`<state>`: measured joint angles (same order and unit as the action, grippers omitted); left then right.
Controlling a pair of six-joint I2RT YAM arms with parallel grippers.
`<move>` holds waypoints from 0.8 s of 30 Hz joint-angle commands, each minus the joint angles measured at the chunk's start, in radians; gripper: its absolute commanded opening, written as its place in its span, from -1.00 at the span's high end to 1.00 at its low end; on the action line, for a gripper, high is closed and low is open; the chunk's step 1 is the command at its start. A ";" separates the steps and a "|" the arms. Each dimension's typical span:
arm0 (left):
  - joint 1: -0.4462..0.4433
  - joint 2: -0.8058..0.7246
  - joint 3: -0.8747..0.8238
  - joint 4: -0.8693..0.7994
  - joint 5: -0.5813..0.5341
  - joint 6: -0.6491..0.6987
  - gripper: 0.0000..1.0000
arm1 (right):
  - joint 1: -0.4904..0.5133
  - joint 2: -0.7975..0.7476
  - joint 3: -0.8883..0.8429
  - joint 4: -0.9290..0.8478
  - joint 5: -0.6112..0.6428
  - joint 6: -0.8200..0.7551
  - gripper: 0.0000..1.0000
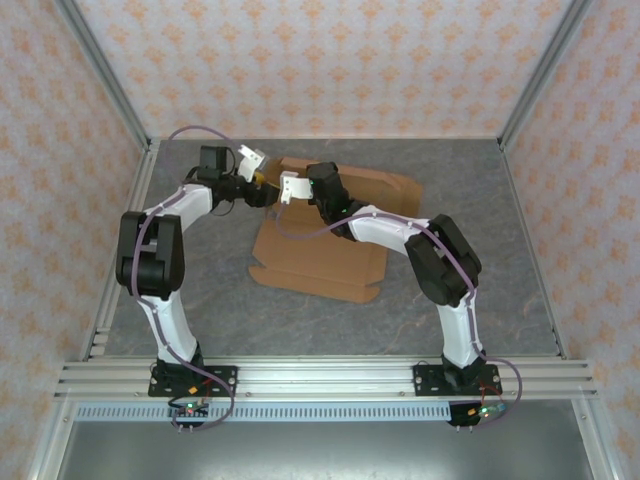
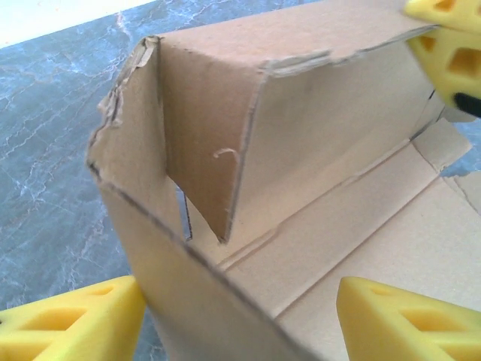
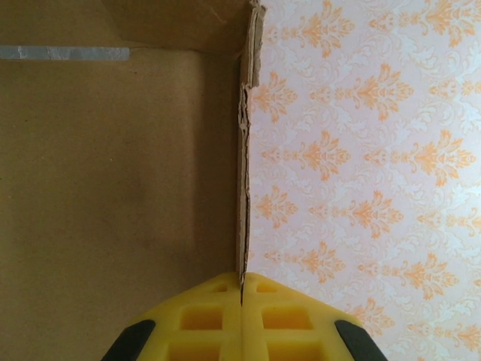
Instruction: Fold the paper box
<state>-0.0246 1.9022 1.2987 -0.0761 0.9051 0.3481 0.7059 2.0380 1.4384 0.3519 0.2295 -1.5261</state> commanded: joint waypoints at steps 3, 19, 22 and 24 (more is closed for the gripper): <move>-0.003 -0.067 -0.068 0.058 0.022 -0.068 -0.37 | 0.002 0.001 -0.007 -0.028 0.024 -0.003 1.00; -0.041 -0.115 -0.098 -0.048 -0.063 -0.088 -0.01 | 0.003 -0.031 -0.056 0.006 -0.019 -0.008 1.00; -0.043 -0.109 -0.072 -0.128 -0.058 -0.030 0.07 | 0.003 -0.041 -0.078 0.022 -0.031 -0.012 1.00; -0.043 -0.106 -0.061 -0.169 -0.049 -0.004 0.08 | 0.004 -0.048 -0.094 0.042 -0.037 -0.014 1.00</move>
<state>-0.0593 1.8233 1.2003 -0.1478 0.8558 0.2897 0.7059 2.0266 1.3792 0.3992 0.2199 -1.5307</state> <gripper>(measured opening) 0.464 0.050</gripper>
